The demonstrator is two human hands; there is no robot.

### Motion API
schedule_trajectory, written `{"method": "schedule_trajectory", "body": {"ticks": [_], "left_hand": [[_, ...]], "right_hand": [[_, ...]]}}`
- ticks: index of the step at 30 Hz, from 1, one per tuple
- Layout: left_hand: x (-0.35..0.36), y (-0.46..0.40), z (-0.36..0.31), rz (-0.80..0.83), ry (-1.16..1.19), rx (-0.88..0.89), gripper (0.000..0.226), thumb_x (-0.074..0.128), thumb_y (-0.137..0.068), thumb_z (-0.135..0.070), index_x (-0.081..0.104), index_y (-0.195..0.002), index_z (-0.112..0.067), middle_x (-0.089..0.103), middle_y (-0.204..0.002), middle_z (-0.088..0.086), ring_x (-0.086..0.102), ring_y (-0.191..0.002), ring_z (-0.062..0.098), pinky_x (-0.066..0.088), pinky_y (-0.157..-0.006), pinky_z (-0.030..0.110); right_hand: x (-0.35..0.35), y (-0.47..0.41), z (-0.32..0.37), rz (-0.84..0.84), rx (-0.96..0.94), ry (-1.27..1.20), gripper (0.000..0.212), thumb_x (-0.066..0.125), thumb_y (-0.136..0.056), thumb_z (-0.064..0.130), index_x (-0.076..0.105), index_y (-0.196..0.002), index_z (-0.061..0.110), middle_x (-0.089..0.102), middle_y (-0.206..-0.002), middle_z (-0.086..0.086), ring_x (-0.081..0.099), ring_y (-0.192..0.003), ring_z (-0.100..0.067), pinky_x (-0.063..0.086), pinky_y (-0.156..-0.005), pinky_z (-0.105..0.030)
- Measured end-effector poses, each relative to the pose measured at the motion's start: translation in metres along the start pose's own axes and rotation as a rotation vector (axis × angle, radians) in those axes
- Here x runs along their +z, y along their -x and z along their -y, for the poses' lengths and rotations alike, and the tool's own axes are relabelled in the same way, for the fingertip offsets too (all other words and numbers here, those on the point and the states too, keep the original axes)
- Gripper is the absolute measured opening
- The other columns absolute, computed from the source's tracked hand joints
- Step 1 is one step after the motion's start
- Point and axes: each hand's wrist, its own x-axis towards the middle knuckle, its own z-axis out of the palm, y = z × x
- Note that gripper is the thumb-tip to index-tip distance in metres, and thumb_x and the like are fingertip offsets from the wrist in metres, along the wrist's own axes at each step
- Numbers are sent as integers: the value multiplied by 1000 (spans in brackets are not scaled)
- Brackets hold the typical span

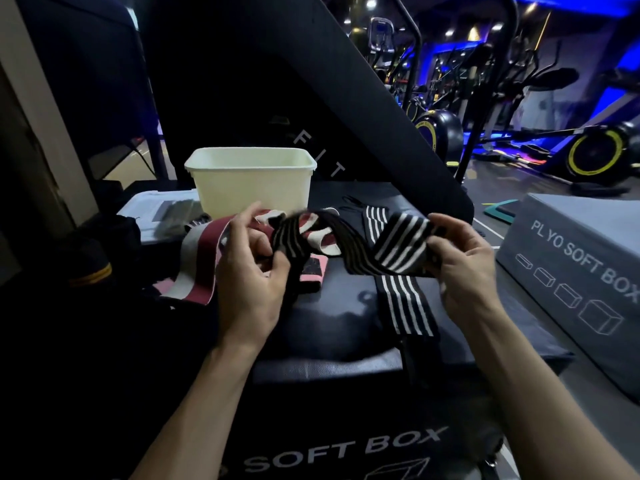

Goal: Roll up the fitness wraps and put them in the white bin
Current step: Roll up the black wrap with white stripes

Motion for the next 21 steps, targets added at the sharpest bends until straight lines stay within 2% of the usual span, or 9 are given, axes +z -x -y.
{"method": "schedule_trajectory", "body": {"ticks": [2, 4, 7, 10, 11, 13, 16, 19, 21], "left_hand": [[-5, -6, 6, -11, 33, -17, 54, 67, -86, 7, 57, -136, -13, 55, -92, -10, 60, -85, 14, 54, -81, 25], [-8, -8, 10, 3, -27, 50, 39, 66, -85, 8, 70, -116, -14, 63, -103, -2, 64, -96, 13, 55, -92, 32], [-6, -5, 11, 129, 35, -14, 32, 63, -91, 6, 68, -100, -25, 69, -102, -3, 67, -99, 12, 56, -90, 31], [-1, -1, -5, 319, 471, -311, 19, 53, -102, -3, 55, -101, -23, 72, -101, 6, 70, -95, 16, 58, -85, 37], [-1, 0, -12, 378, 628, -432, 16, 49, -105, -5, 51, -101, -20, 72, -98, 6, 71, -90, 18, 61, -79, 40], [-2, 1, -20, 499, 787, -575, 12, 47, -107, -12, 47, -100, -21, 71, -92, 2, 72, -80, 19, 60, -69, 41], [3, 4, -17, 643, 834, -572, 14, 59, -92, -16, 51, -102, -20, 68, -97, 5, 70, -83, 19, 55, -73, 38], [9, 6, -17, 683, 775, -580, 28, 63, -84, -17, 59, -112, -15, 68, -100, 5, 69, -88, 15, 55, -75, 34], [12, 6, -18, 716, 753, -575, 34, 66, -85, -21, 64, -118, -19, 69, -108, 8, 70, -92, 17, 56, -76, 35]], "right_hand": [[-10, -8, 0, -50, -6, -3, 48, 51, -91, -16, 67, -124, 16, 65, -87, 2, 58, -74, -9, 52, -66, -23], [-16, -11, 4, -52, 15, -8, 61, 47, -91, -19, 62, -134, 21, 62, -93, 5, 54, -73, -5, 50, -61, -16], [-19, -12, 9, 7, 20, 24, 76, 42, -88, -23, 54, -144, 27, 67, -112, 8, 58, -76, 0, 50, -59, -14], [-21, -11, 4, 80, 7, 85, 88, 37, -84, -26, 44, -153, 28, 61, -140, 9, 63, -94, 2, 51, -65, -14], [-22, -11, 2, 101, 1, 95, 90, 36, -83, -27, 42, -154, 28, 60, -142, 11, 62, -99, 1, 52, -67, -14], [-25, -12, -2, 142, -11, 153, 92, 39, -80, -25, 43, -154, 30, 61, -141, 13, 57, -93, -2, 49, -68, -12], [-27, -11, -4, 181, -32, 278, 91, 46, -77, -17, 44, -153, 32, 57, -147, 2, 57, -96, 1, 49, -77, -13], [-26, -9, -5, 162, -53, 378, 87, 44, -81, -23, 43, -154, 25, 62, -140, 3, 65, -104, 4, 52, -88, -16], [-25, -8, -5, 133, -64, 412, 83, 46, -82, -22, 45, -152, 21, 63, -136, 6, 65, -104, 9, 53, -87, -14]]}}
